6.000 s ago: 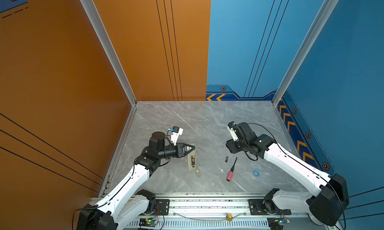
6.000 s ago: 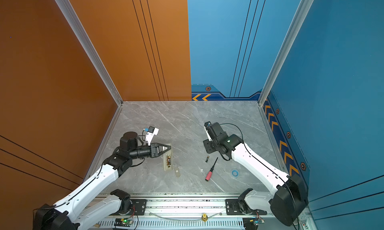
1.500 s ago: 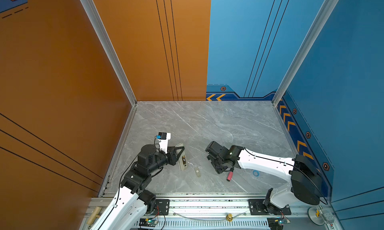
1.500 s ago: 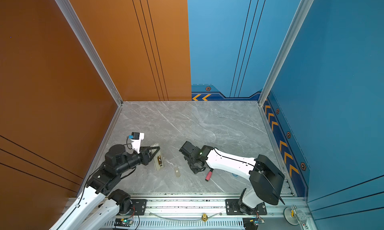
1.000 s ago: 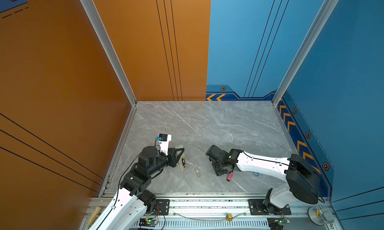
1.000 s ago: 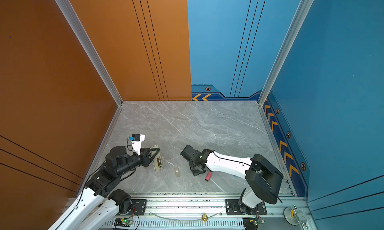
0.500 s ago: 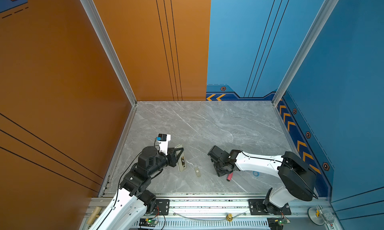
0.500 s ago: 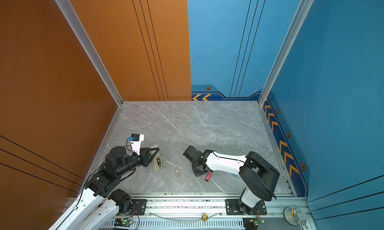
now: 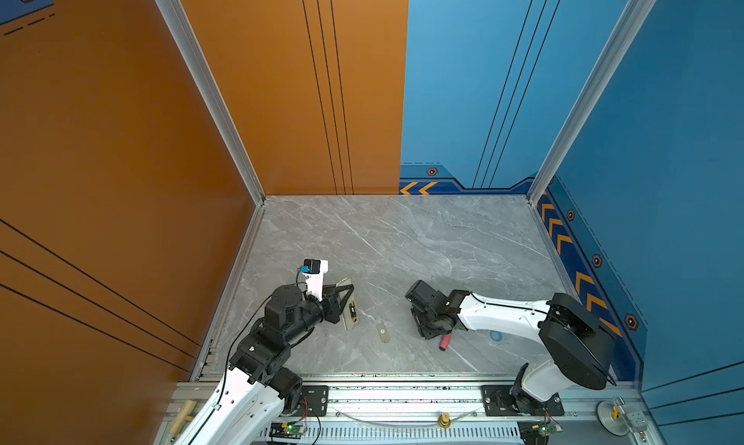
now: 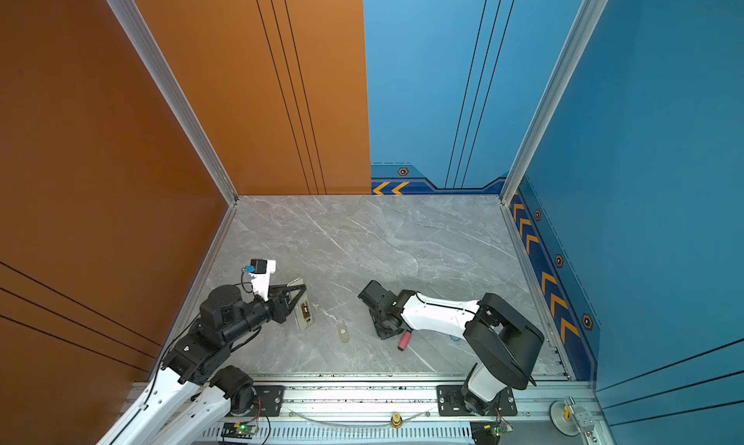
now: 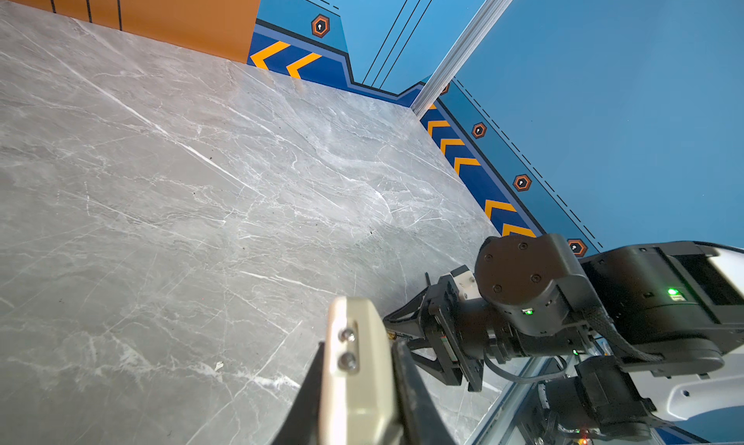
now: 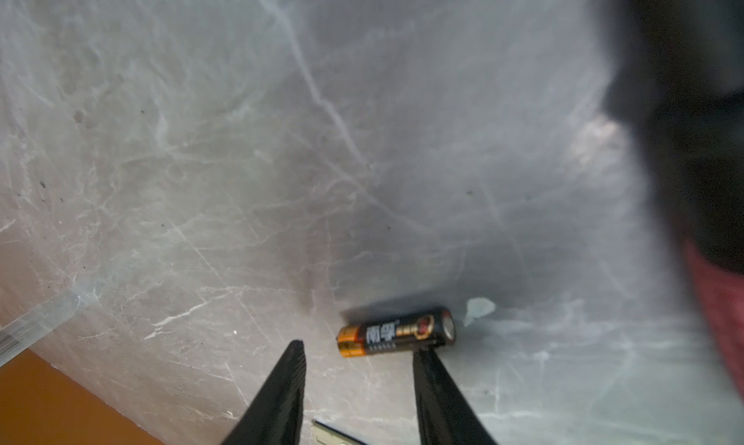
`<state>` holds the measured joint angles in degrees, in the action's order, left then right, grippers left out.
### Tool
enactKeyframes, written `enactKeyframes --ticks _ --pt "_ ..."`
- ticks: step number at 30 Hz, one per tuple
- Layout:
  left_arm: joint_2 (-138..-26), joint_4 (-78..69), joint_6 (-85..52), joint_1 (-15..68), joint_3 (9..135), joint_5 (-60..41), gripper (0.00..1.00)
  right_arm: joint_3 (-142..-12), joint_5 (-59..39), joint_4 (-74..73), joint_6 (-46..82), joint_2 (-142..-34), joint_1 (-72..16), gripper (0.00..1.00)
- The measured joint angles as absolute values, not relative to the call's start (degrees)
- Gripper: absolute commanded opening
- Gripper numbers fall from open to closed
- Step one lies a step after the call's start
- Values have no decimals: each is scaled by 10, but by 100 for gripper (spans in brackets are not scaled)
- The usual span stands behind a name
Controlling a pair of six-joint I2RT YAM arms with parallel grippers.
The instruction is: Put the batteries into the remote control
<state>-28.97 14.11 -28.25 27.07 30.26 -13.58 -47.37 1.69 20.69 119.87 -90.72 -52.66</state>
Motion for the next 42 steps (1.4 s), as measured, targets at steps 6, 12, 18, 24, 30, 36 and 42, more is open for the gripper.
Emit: enactKeyframes --ticks 6,12,18,24,30,36,42 --pt "-287 141 -283 271 303 -135 0 -462 15 191 1199 -901 -523 41" --pt "-287 141 -283 271 303 -135 0 -460 8 179 1190 -899 -517 48" --pt "-289 141 -283 271 303 -135 0 -526 1 238 1107 -922 -505 54" --pt "-289 141 -283 271 303 -135 0 -597 -6 290 990 -894 -486 56" --pt "-291 141 -283 270 303 -135 0 -680 -30 378 811 -896 -444 57" --pt "-295 141 -283 269 303 -135 0 -746 -67 447 622 -980 -411 57" --pt "-306 141 -283 269 303 -135 0 -800 -77 530 459 -1064 -422 63"
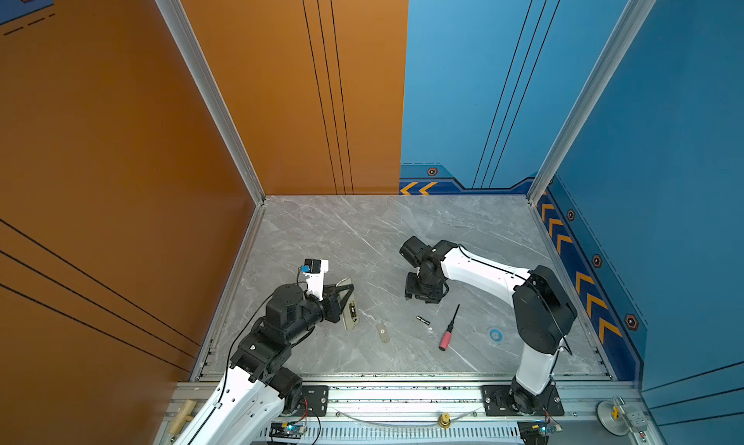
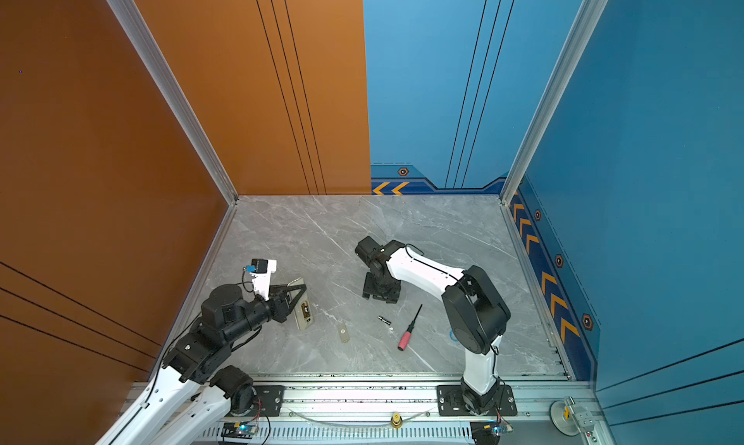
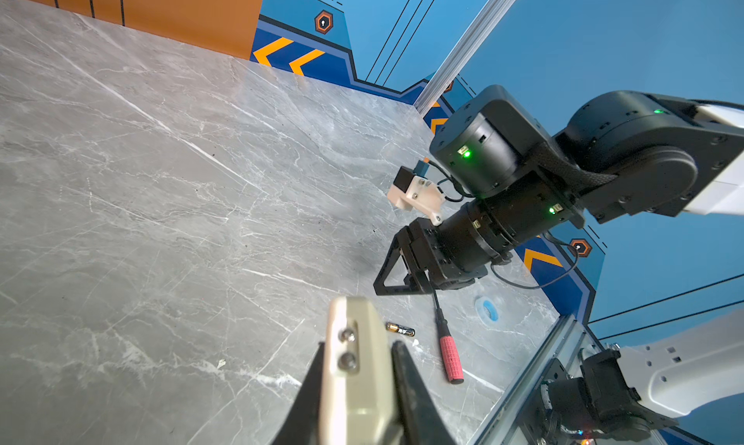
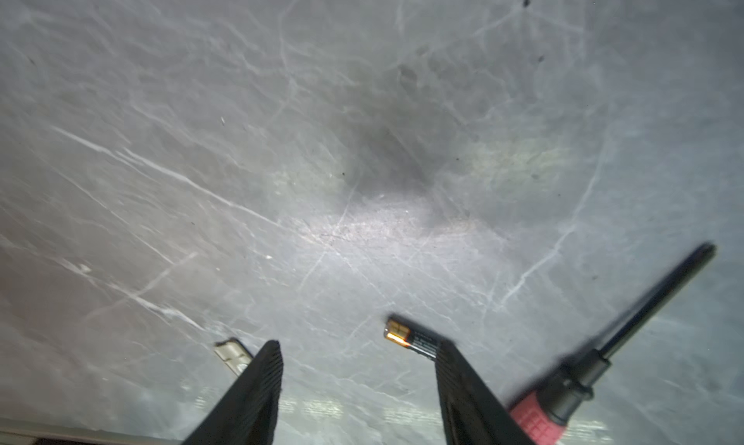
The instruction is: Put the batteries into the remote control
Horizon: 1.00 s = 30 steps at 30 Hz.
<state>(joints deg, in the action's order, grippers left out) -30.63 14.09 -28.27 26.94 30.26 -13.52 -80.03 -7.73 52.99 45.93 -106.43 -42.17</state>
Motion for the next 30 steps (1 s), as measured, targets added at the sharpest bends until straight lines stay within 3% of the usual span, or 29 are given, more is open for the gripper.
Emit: enactKeyframes --ticks 14,30 --pt "-317 152 -276 268 305 -135 0 -866 -62 648 82 -1101 -432 62" --pt "-317 153 -272 265 305 -135 0 -812 -64 634 -140 -1102 -443 53"
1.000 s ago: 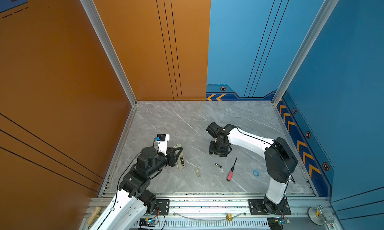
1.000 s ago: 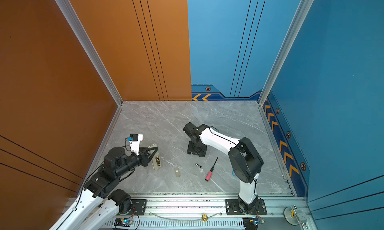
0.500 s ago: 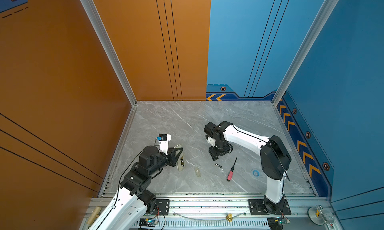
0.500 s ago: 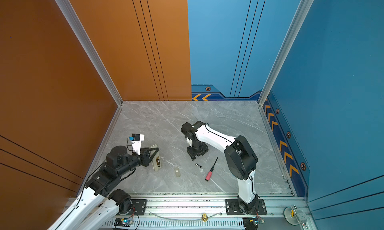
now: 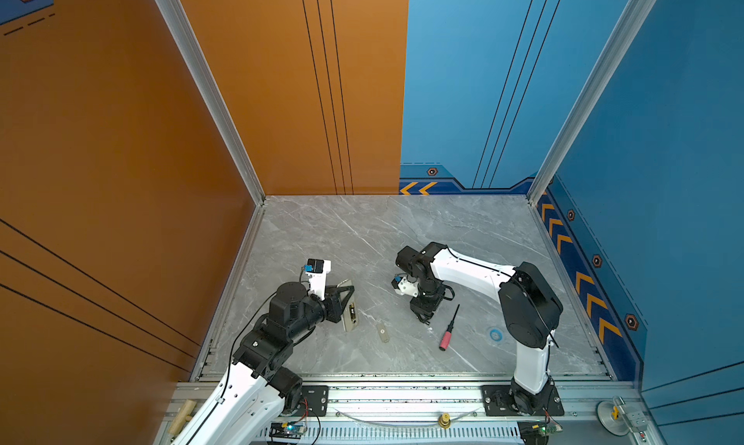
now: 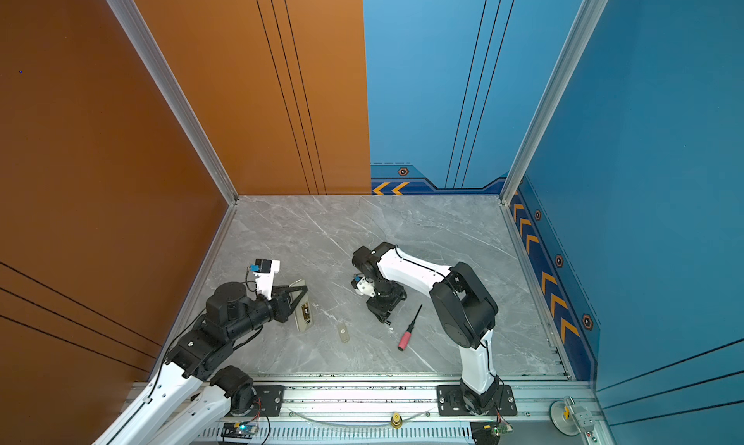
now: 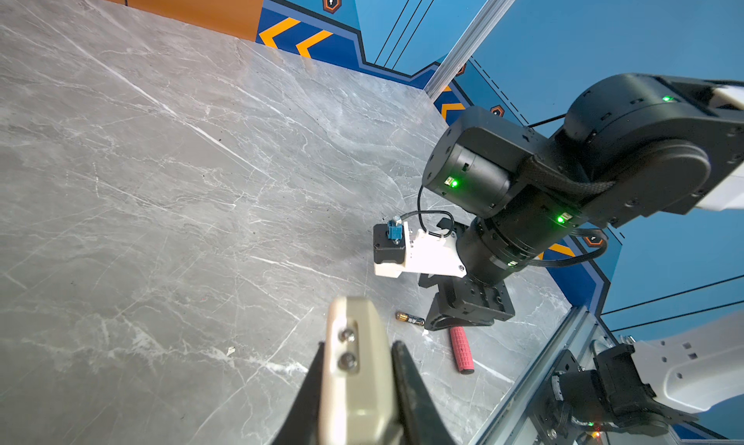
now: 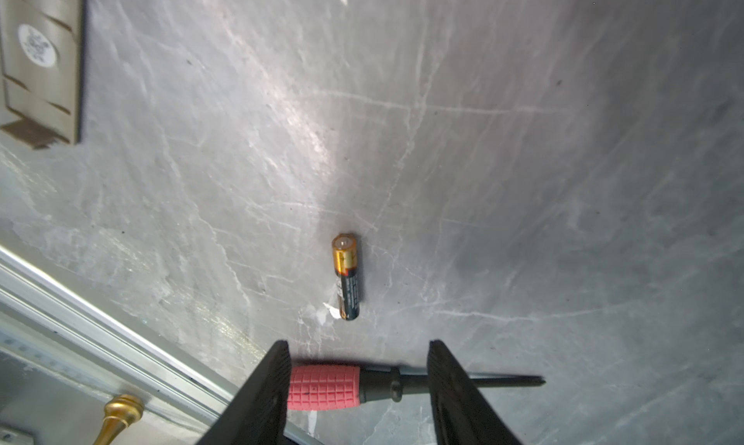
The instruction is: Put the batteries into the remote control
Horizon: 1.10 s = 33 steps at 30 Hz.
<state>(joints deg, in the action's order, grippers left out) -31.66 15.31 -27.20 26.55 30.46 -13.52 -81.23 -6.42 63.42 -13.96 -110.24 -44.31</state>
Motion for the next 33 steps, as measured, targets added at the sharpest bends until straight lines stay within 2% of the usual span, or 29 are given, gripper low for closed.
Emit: enactKeyframes --ticks 10,15,26,33 --pt "-306 153 -272 251 305 -136 0 -804 -54 609 -168 -1152 -470 44" --pt "-303 152 -272 242 305 -139 0 -802 -28 608 -182 -1152 -477 25" --pt "-303 149 -274 224 305 -150 0 -803 92 605 -249 -1157 -541 0" --pt "-303 149 -274 223 305 -150 0 -749 211 538 -337 -1132 -603 0"
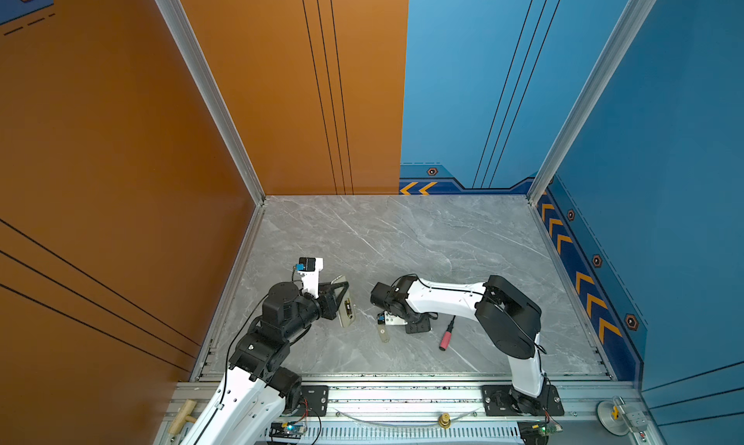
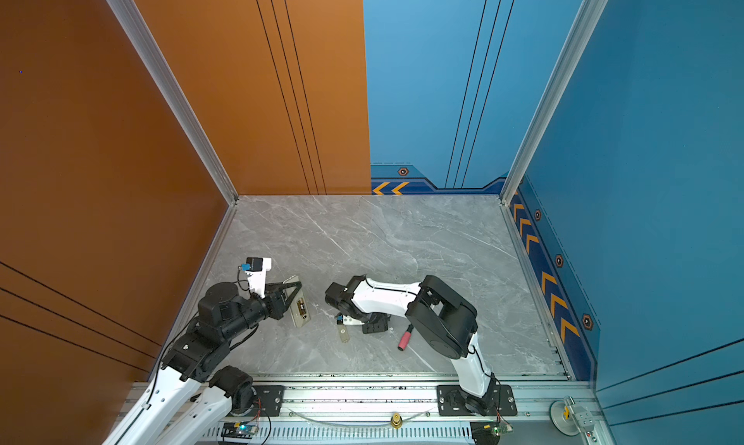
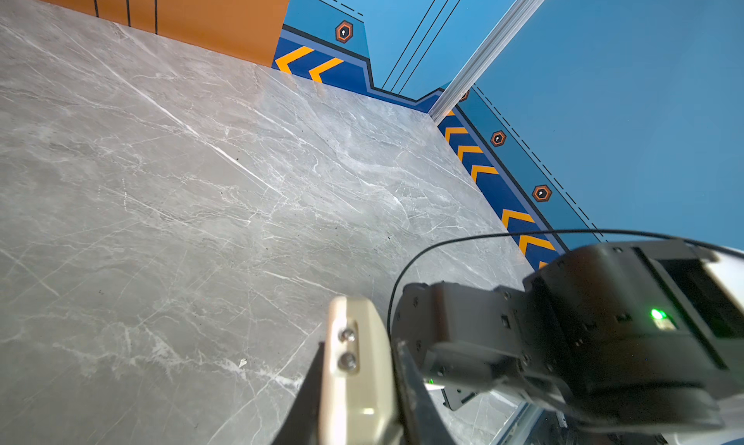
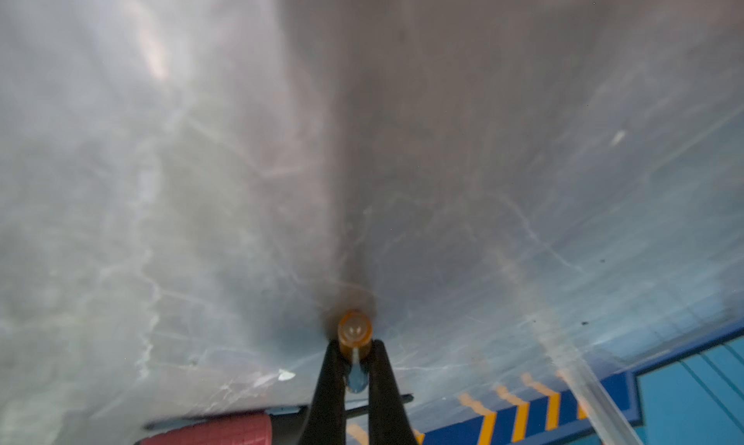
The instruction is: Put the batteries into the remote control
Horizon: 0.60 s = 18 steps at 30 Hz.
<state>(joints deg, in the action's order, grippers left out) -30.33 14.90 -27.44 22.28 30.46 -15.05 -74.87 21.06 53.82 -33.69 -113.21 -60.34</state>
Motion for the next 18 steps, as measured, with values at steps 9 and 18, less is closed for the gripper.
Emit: enactKeyframes --ticks 9,18 --pt "-305 149 -274 222 305 -150 0 -717 218 455 -377 -1105 -642 2" --pt "-305 149 -274 222 305 -150 0 -696 184 437 -371 -1082 -645 29"
